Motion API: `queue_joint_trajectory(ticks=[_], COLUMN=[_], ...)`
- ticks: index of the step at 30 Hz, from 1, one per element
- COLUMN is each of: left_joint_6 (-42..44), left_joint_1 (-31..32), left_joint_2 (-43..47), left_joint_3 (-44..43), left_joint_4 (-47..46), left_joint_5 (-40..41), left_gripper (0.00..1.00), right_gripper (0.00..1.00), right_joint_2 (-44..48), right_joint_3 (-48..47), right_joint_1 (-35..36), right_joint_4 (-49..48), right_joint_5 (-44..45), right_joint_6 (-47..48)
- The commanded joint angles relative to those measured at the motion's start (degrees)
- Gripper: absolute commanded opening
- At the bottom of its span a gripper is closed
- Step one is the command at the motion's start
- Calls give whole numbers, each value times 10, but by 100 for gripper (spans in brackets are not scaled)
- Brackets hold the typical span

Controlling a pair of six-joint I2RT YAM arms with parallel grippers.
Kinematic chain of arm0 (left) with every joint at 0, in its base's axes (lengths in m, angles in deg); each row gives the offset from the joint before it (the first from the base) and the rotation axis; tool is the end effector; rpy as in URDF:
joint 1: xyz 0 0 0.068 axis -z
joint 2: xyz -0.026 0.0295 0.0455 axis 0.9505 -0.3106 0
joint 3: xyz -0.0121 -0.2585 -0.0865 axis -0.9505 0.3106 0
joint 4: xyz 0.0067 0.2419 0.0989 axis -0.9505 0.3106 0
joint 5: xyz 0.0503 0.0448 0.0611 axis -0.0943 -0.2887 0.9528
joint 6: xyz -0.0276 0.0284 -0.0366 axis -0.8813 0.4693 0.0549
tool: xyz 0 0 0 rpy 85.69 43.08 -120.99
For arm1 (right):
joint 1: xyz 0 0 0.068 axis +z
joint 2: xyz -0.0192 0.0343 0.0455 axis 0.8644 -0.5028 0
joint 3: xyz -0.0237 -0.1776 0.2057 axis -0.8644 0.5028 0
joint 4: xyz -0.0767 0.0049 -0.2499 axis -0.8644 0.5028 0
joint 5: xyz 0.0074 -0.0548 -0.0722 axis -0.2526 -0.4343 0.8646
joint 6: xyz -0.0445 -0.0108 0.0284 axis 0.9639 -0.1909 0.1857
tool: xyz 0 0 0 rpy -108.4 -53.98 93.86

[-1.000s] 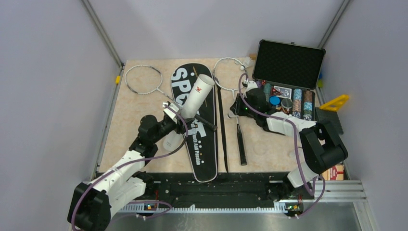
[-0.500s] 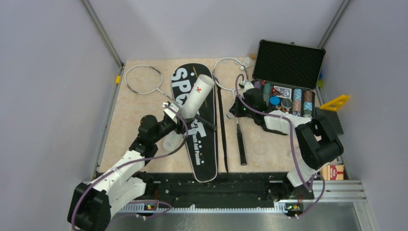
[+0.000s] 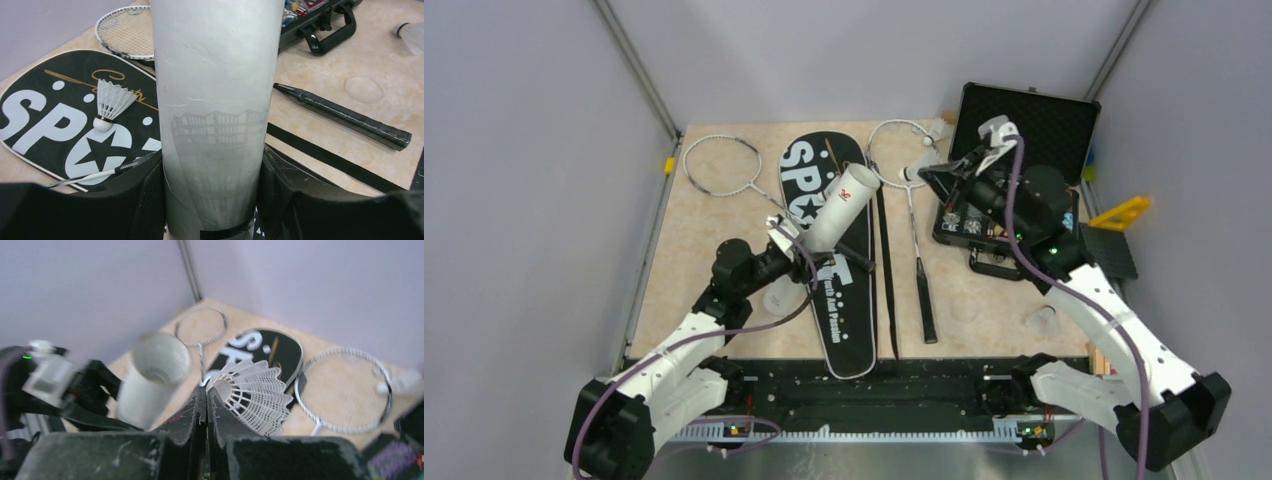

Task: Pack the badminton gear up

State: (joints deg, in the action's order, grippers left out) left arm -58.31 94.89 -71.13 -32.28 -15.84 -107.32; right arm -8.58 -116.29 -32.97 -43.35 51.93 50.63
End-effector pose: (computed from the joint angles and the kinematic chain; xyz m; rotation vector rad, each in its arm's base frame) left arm 0.1825 -0.0955 0.2433 0.7715 1.5050 -0.6258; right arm 0.2130 0.1189 0.3872 -0.4309 1.5418 0.7571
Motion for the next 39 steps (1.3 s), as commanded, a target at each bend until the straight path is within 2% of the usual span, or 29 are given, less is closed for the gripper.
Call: queue_joint_trajectory(ticks=[1, 8, 15, 22, 28, 33, 39], left_joint_6=[20, 37, 48, 61, 84, 87, 83], left_joint_1=[2, 2, 2, 3, 4, 5, 6], left_joint_2=[16, 37, 55, 49, 45, 52, 59], left_joint_3=[-19, -9, 2, 0, -8, -4, -2], left_joint_4=[-29, -21, -21, -16, 7, 6, 5], left_joint_5=[-64, -139, -170, -204, -247, -245, -231], left_gripper=[23, 23, 23, 23, 23, 23, 23], right_gripper=[0, 0, 0, 0, 0, 0, 0], right_joint_2=[34, 16, -17, -61, -103, -143, -195], right_joint_3=[-57, -117, -130, -151, -195, -237, -270], right_joint_1=[-4, -4, -3, 13, 42, 88, 130], right_joint_4=[20, 95, 114, 136, 201, 280, 318], right_joint_5=[-114, -346, -442, -457, -420, -378, -365], right_joint_6=[13, 28, 46, 55, 84, 154, 176])
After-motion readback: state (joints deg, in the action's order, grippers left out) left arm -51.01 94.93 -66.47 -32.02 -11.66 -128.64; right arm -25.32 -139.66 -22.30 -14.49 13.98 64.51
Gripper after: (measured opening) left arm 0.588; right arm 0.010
